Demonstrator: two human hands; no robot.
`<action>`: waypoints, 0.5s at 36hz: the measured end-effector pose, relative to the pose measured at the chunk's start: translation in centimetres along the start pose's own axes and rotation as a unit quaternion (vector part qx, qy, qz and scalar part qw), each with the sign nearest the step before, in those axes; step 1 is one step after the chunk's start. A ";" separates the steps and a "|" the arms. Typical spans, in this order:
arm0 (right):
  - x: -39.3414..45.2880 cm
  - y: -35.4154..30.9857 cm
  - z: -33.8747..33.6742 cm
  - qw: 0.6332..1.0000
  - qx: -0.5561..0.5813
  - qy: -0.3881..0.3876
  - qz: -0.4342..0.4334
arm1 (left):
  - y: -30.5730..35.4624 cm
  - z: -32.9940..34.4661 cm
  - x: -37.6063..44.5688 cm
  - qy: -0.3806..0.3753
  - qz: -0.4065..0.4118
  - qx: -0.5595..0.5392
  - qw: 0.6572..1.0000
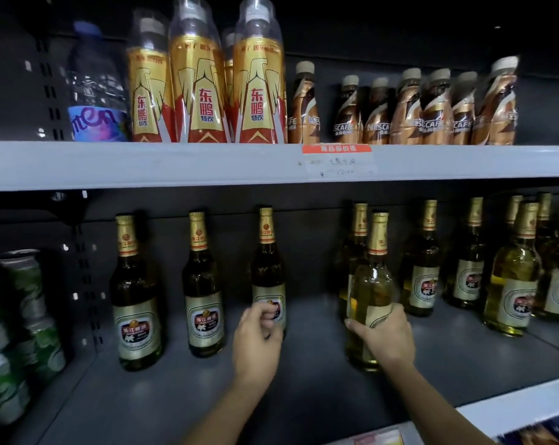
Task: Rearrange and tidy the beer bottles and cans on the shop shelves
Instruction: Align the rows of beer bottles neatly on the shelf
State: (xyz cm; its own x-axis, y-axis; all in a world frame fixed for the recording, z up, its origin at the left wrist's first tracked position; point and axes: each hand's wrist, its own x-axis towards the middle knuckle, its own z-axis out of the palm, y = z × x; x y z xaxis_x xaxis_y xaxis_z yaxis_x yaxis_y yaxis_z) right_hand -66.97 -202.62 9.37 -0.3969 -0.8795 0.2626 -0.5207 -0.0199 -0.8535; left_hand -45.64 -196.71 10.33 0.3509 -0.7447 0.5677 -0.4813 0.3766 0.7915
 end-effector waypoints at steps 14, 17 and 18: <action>-14.0 -8.6 7.6 0.994 -0.027 0.001 -0.104 | 0.6 -4.5 -1.3 -0.151 -0.129 -0.065 0.978; -16.4 -10.4 9.5 0.993 -0.030 -0.016 -0.114 | -0.5 -7.8 -1.0 -0.117 -0.151 -0.087 0.978; -17.1 -10.9 10.1 0.992 -0.029 -0.028 -0.116 | -0.9 -8.9 -0.9 -0.112 -0.157 -0.091 0.977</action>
State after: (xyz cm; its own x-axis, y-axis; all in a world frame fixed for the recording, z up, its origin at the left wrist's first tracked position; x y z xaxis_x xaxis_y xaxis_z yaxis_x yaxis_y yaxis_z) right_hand -46.89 -192.17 9.66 -0.2192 -0.8793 0.4228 -0.6369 -0.1993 -0.7448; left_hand -38.41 -191.46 11.12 0.2637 -0.9336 0.2427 -0.2203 0.1867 0.9574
